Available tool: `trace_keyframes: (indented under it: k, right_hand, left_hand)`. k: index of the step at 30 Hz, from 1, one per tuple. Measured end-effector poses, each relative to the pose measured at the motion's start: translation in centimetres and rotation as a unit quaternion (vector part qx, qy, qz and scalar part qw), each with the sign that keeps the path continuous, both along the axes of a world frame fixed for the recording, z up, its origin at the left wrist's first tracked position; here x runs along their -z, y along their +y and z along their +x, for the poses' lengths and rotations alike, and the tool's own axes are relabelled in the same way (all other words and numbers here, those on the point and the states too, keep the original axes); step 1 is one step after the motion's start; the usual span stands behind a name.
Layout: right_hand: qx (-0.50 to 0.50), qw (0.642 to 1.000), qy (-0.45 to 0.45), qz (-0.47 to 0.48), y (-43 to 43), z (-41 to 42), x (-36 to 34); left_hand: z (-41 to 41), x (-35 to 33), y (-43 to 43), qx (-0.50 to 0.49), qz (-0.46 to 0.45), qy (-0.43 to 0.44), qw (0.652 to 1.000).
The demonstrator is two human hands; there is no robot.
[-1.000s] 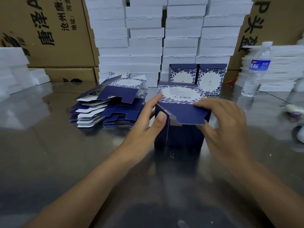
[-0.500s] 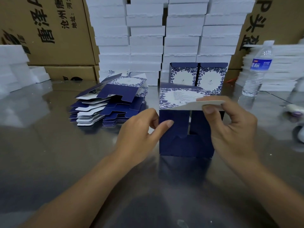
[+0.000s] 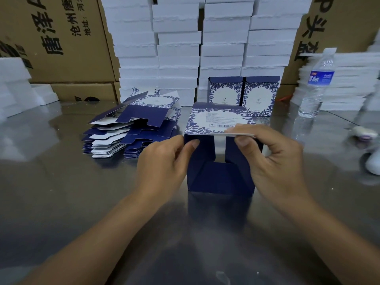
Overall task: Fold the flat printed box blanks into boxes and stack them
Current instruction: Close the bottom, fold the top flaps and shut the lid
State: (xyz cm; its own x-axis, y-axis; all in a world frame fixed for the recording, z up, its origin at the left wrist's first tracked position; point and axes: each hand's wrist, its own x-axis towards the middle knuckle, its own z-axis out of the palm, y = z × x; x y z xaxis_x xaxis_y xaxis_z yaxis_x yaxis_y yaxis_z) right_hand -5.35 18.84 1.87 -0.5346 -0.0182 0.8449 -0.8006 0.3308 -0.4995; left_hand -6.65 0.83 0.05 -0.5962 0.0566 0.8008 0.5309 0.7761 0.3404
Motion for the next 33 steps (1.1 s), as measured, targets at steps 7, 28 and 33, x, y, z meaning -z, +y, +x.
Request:
trace_keyframes:
  k: [7, 28, 33]
  right_hand:
    - [0.007, 1.0, 0.006, 0.013, -0.2, 0.0, 0.1]
    - [0.027, 0.999, -0.011, 0.02, 0.2, -0.2, -0.1]
    - [0.036, 0.999, -0.007, 0.029, 0.3, -0.2, -0.1]
  left_hand:
    - [-0.4, 0.2, -0.3, 0.015, 0.015, -0.038, 0.999]
    - [-1.5, 0.9, -1.5, 0.06, -0.057, -0.191, 0.978]
    - [-1.7, 1.3, -1.8, 0.084, -0.098, -0.198, 0.972]
